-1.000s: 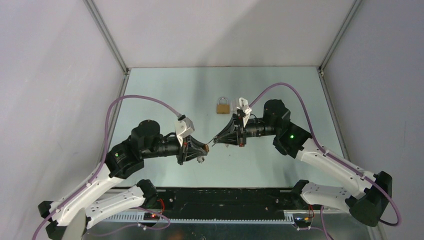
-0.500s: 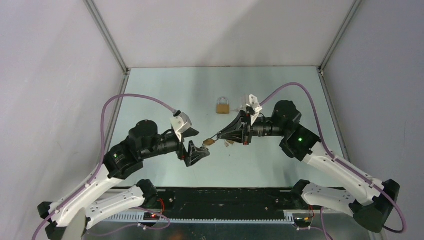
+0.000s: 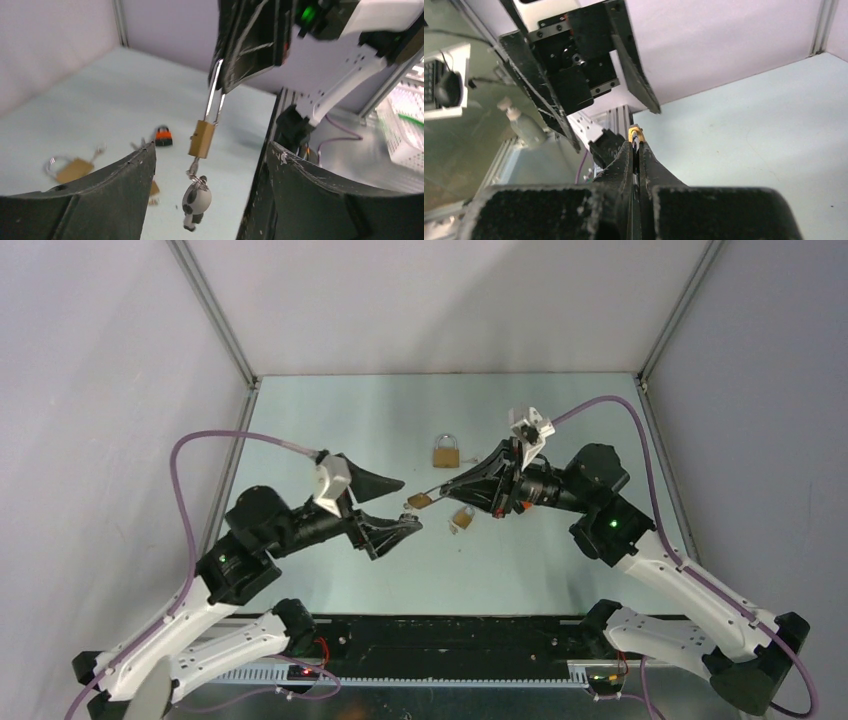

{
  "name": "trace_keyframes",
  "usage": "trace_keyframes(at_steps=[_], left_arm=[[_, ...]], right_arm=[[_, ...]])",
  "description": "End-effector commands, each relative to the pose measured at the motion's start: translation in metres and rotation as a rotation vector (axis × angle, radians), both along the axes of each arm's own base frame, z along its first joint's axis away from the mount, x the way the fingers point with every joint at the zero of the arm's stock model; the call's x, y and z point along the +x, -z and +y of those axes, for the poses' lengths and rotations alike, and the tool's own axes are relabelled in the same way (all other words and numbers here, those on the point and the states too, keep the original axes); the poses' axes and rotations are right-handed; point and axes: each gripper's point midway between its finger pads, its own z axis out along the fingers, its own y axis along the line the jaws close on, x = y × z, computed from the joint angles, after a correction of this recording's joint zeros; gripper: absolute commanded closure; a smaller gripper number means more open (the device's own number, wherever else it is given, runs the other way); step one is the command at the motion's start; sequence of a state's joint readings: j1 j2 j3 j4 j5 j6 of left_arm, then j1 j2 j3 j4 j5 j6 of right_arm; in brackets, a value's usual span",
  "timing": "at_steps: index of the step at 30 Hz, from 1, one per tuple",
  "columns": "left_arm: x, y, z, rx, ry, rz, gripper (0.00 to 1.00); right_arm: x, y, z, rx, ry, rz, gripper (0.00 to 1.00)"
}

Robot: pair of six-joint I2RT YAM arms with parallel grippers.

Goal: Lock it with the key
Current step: Lock the lock.

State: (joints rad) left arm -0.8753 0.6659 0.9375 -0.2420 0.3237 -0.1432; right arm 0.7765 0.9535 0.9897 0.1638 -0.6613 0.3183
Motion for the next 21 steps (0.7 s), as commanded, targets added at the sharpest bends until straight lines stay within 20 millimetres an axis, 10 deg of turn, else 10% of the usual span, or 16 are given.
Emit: trace_keyframes(at_steps=[1, 12, 21], left_arm=[[-0.001, -0.061, 0.007, -0.237, -0.025, -0.13, 0.18], [0.001, -0.075, -0.019, -0.37, 0.058, -0.007, 0.26], [-0.012, -0.072, -0.026, -0.371, 0.148, 0.005, 0.64]], right_arm=[[0.003, -0.059, -0.015, 0.203, 0.076, 0.031, 1.0], [-0.012, -0.082, -0.017, 0.326, -0.005, 0.067, 1.0], [-0.01, -0.082, -0.015, 0.338, -0.017, 0.106, 1.0]])
